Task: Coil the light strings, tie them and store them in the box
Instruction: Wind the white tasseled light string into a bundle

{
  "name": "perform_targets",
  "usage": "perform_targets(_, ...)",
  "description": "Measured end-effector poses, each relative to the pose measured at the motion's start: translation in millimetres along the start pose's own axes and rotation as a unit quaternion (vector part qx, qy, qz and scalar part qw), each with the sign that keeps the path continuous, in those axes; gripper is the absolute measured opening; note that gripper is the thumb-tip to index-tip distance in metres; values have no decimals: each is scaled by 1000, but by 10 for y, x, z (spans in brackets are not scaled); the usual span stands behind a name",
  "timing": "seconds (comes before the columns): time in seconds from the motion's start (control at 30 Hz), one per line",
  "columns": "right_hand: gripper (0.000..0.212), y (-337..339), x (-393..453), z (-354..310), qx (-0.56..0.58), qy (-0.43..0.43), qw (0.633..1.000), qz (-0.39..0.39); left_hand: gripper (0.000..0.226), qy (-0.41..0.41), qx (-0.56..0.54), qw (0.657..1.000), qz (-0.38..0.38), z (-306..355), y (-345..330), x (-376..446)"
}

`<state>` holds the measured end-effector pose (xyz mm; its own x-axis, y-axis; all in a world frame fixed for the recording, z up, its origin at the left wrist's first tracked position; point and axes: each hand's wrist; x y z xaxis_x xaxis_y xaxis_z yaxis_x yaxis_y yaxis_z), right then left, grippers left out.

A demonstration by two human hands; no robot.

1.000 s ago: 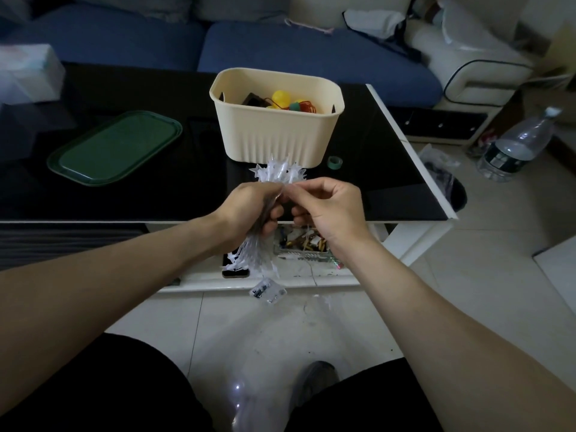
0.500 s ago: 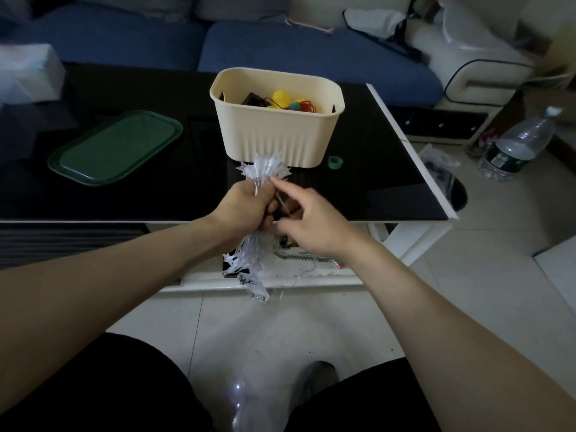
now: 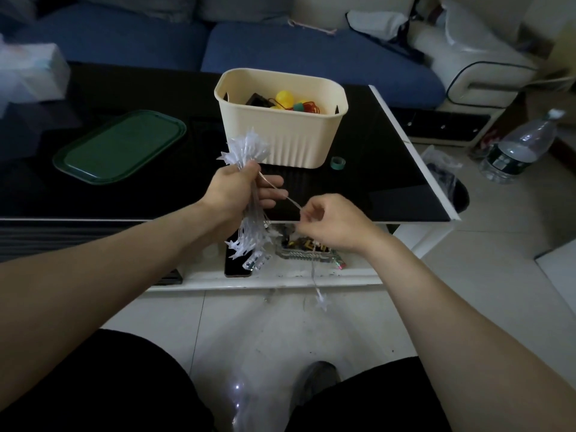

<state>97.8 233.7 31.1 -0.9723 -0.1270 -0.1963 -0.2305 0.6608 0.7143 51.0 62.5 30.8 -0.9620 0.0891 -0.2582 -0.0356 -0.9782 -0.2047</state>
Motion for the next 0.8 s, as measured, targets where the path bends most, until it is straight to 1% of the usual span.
perform_targets(0.07,9,31,-20,61,48,-38,997,-54,33,18,-26,999,-5,15,40,17)
perform_targets(0.13,11,60,-40,141,144,-73,983,-92,38,24,-38,999,-3,27,50,5)
perform_targets(0.17,14,80,-46,178,184,-83,974,-99,39,21,-43,999,1,36,43,-12)
perform_targets(0.2,18,104,-51,208,210,-86,969,-101,39,17,-49,999,6,38,33,-20)
perform_targets(0.3,41,161,-58,288,249,-91,959,-103,31,8,-90,996,25,32,41,25)
perform_targets(0.33,44,179,-58,317,249,-95,958,-103,29,7,-103,994,29,35,60,55)
perform_targets(0.37,42,195,-55,351,245,-100,959,-102,29,7,-112,993,34,40,76,81)
perform_targets(0.5,18,262,-49,545,173,-107,973,-107,30,7,-99,992,82,42,153,151)
perform_targets(0.6,16,282,-77,599,136,-101,982,-85,32,11,-73,993,92,31,187,170)
perform_targets(0.7,14,297,-85,510,146,-54,987,-32,31,20,-63,995,79,24,169,152)
perform_targets(0.8,14,268,-88,379,145,2,989,-10,28,10,-46,996,70,0,118,125)
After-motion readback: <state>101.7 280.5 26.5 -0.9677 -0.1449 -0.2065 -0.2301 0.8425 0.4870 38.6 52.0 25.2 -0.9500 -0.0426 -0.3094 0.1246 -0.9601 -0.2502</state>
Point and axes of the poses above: each hand's wrist, its own x-axis towards the middle knuckle, its own y-axis out of the back of the hand, z = x × y, and after that the axes turned 1 degree about y, right-handed
